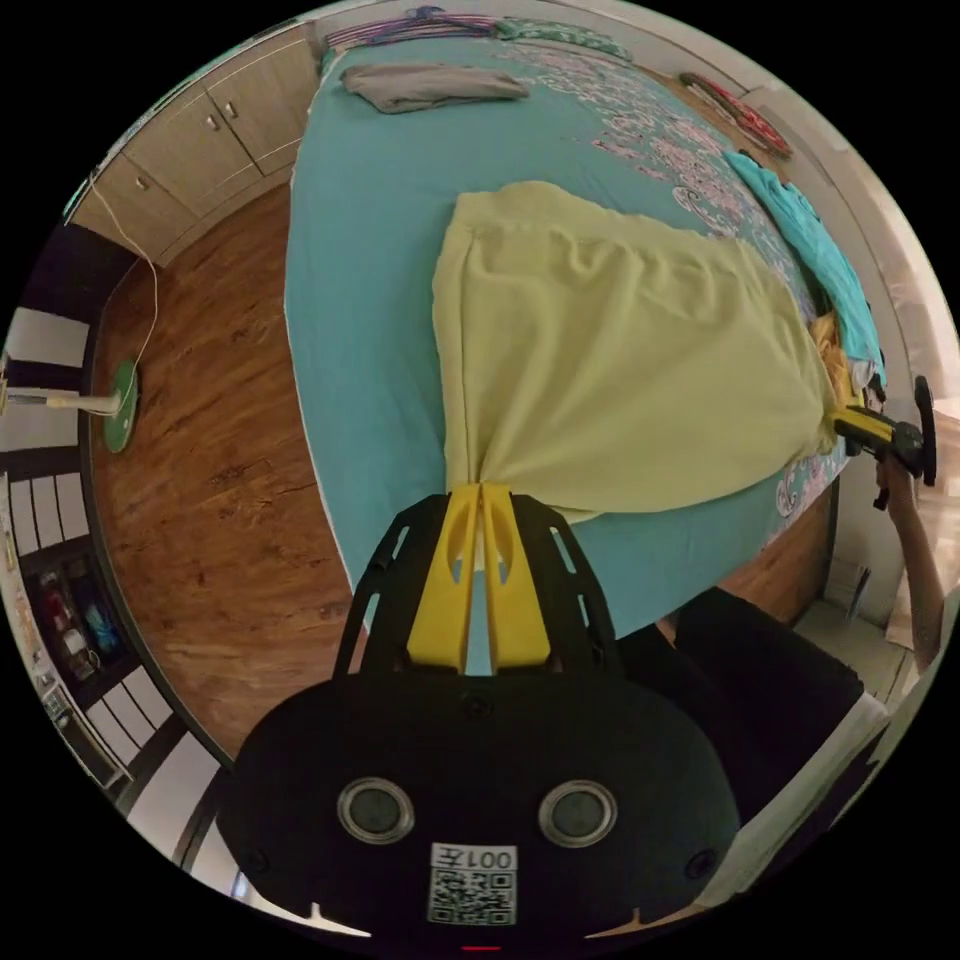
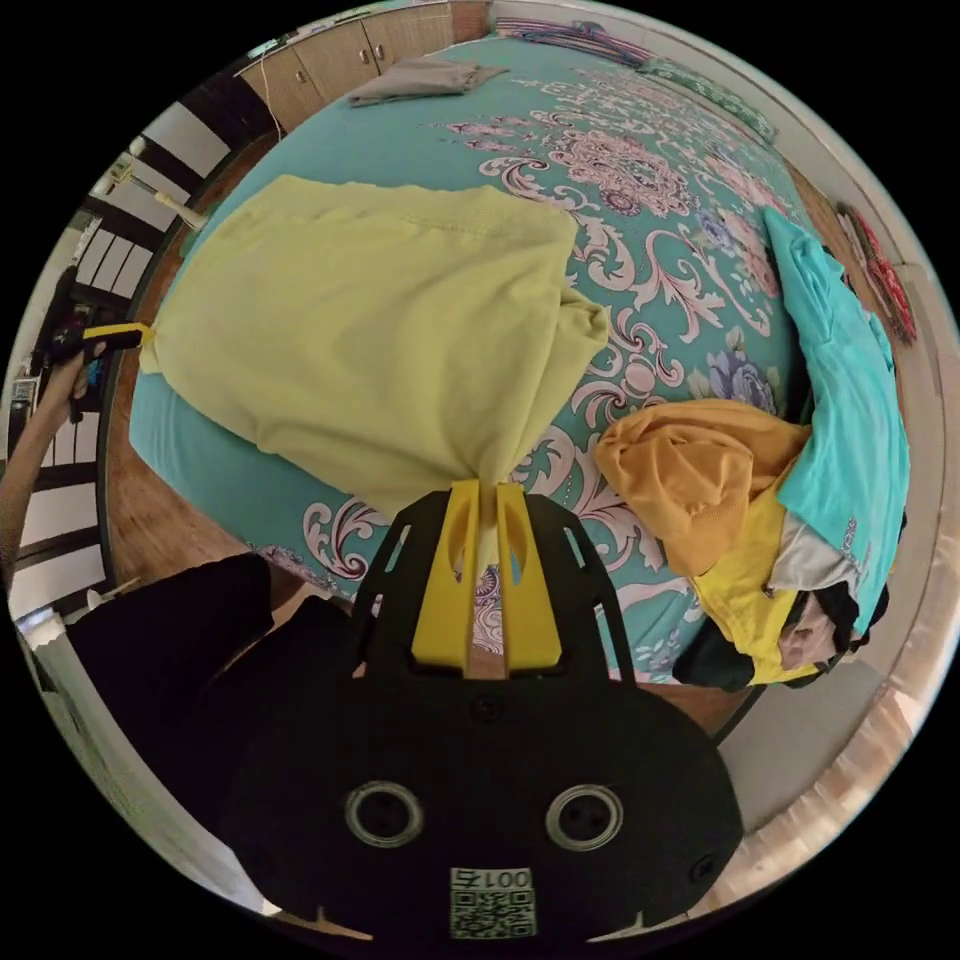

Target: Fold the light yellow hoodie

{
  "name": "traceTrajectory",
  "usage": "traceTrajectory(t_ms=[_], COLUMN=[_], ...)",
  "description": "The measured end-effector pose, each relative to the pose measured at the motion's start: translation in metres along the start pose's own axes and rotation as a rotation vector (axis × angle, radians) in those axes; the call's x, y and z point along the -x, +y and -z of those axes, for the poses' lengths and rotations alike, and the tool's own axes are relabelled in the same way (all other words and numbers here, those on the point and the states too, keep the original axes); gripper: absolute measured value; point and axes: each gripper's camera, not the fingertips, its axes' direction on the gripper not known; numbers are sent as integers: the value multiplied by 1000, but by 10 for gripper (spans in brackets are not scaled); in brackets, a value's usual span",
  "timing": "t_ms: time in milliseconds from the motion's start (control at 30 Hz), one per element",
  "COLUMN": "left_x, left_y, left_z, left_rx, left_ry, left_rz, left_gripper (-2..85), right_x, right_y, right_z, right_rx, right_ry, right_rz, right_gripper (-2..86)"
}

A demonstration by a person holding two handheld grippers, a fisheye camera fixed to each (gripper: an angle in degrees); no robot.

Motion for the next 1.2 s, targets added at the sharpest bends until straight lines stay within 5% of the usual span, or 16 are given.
traceTrajectory(t_ms=[233,533,700,967,1200], left_x=[-31,-140,-152,-76,-65], left_y=[-3,-13,-40,-22,13], left_z=[-47,-29,-48,-93,-94], left_rx=[-42,-341,-359,-91,-58], left_ry=[-49,-739,-614,-400,-367], left_rz=[50,19,65,244,190], left_gripper=[-8,-10,-10,9,48], right_x=[99,60,53,26,45], right_y=[17,25,16,22,31], right_z=[-54,24,57,34,5], right_rx=[-2,-172,-172,-38,-26], right_ry=[439,240,408,-26,-27], right_rz=[310,114,182,186,180], right_gripper=[9,12,12,100,87])
